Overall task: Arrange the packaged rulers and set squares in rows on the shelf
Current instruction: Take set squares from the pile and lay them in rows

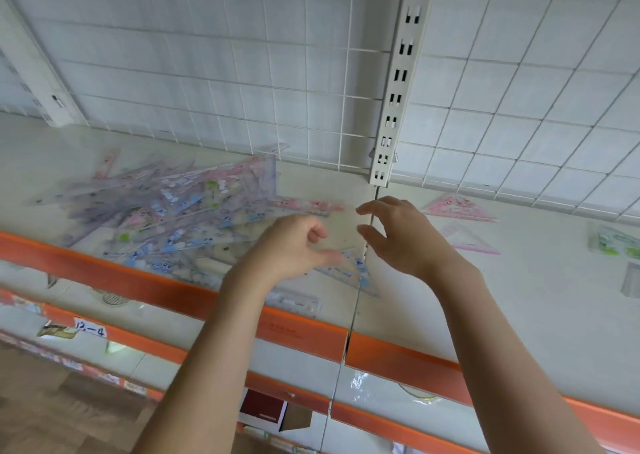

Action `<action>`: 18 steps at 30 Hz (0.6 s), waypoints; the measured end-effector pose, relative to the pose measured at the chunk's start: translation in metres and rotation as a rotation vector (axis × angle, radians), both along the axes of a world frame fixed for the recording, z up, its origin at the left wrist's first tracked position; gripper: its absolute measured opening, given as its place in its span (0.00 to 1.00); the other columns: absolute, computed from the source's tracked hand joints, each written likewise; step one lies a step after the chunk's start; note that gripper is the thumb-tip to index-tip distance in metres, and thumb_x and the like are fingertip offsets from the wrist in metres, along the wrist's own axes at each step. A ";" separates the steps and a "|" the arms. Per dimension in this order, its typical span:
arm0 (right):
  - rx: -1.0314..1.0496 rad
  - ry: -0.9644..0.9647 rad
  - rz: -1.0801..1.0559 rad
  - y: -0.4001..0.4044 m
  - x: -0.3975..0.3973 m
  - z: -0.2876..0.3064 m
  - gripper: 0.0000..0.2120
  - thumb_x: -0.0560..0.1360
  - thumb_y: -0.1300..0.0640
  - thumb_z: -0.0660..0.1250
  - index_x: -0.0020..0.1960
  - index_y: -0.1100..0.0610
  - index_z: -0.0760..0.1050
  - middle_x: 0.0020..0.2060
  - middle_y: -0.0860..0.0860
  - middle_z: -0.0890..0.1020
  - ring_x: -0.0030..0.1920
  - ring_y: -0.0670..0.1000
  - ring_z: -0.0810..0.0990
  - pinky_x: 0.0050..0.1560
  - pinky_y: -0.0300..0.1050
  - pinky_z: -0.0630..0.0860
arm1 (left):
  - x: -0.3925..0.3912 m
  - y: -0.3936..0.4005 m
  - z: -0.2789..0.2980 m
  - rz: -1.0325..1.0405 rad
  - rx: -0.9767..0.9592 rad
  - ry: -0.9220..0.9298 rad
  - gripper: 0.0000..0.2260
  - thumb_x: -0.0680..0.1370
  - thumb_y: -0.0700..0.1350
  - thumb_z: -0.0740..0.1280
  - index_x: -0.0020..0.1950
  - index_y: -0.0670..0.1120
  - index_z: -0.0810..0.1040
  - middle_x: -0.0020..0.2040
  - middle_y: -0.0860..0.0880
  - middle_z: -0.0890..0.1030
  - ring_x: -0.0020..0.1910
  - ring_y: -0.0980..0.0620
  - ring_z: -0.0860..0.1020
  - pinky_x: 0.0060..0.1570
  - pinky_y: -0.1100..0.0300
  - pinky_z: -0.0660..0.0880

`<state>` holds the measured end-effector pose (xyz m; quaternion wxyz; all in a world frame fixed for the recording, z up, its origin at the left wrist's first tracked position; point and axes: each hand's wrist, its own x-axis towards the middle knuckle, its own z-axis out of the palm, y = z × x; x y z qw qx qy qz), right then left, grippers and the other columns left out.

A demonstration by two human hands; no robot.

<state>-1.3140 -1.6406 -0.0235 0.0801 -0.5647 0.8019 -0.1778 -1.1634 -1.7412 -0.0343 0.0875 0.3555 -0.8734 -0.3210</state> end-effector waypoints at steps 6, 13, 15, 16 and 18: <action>0.006 -0.024 0.008 -0.003 0.007 -0.007 0.16 0.79 0.54 0.59 0.67 0.53 0.71 0.63 0.51 0.74 0.63 0.56 0.70 0.64 0.52 0.67 | -0.021 0.006 0.011 -0.099 -0.016 -0.357 0.30 0.64 0.58 0.77 0.61 0.48 0.73 0.58 0.51 0.71 0.54 0.51 0.73 0.47 0.58 0.74; -0.027 -0.054 -0.026 0.008 0.002 -0.016 0.16 0.79 0.55 0.60 0.65 0.53 0.72 0.62 0.51 0.75 0.61 0.55 0.72 0.63 0.54 0.69 | -0.029 0.003 0.013 -0.107 0.055 -0.443 0.30 0.65 0.55 0.77 0.61 0.45 0.73 0.58 0.49 0.74 0.53 0.49 0.75 0.50 0.57 0.75; -0.025 -0.055 -0.037 0.010 0.000 -0.016 0.16 0.79 0.55 0.60 0.66 0.53 0.72 0.63 0.51 0.74 0.63 0.56 0.71 0.64 0.54 0.68 | -0.028 0.002 0.012 -0.109 0.072 -0.438 0.28 0.65 0.55 0.77 0.59 0.45 0.73 0.56 0.49 0.74 0.51 0.50 0.75 0.48 0.58 0.74; -0.026 -0.055 -0.041 0.011 -0.002 -0.017 0.16 0.79 0.55 0.60 0.66 0.53 0.72 0.63 0.51 0.74 0.62 0.56 0.71 0.64 0.54 0.68 | -0.028 0.002 0.011 -0.111 0.081 -0.431 0.26 0.65 0.55 0.77 0.56 0.45 0.72 0.53 0.49 0.74 0.49 0.50 0.75 0.45 0.59 0.73; -0.029 -0.057 -0.048 0.012 -0.003 -0.017 0.16 0.79 0.55 0.60 0.65 0.53 0.72 0.63 0.51 0.74 0.61 0.56 0.72 0.62 0.54 0.69 | -0.028 0.002 0.008 -0.114 0.089 -0.382 0.20 0.67 0.51 0.76 0.48 0.45 0.71 0.45 0.48 0.74 0.40 0.50 0.72 0.36 0.60 0.68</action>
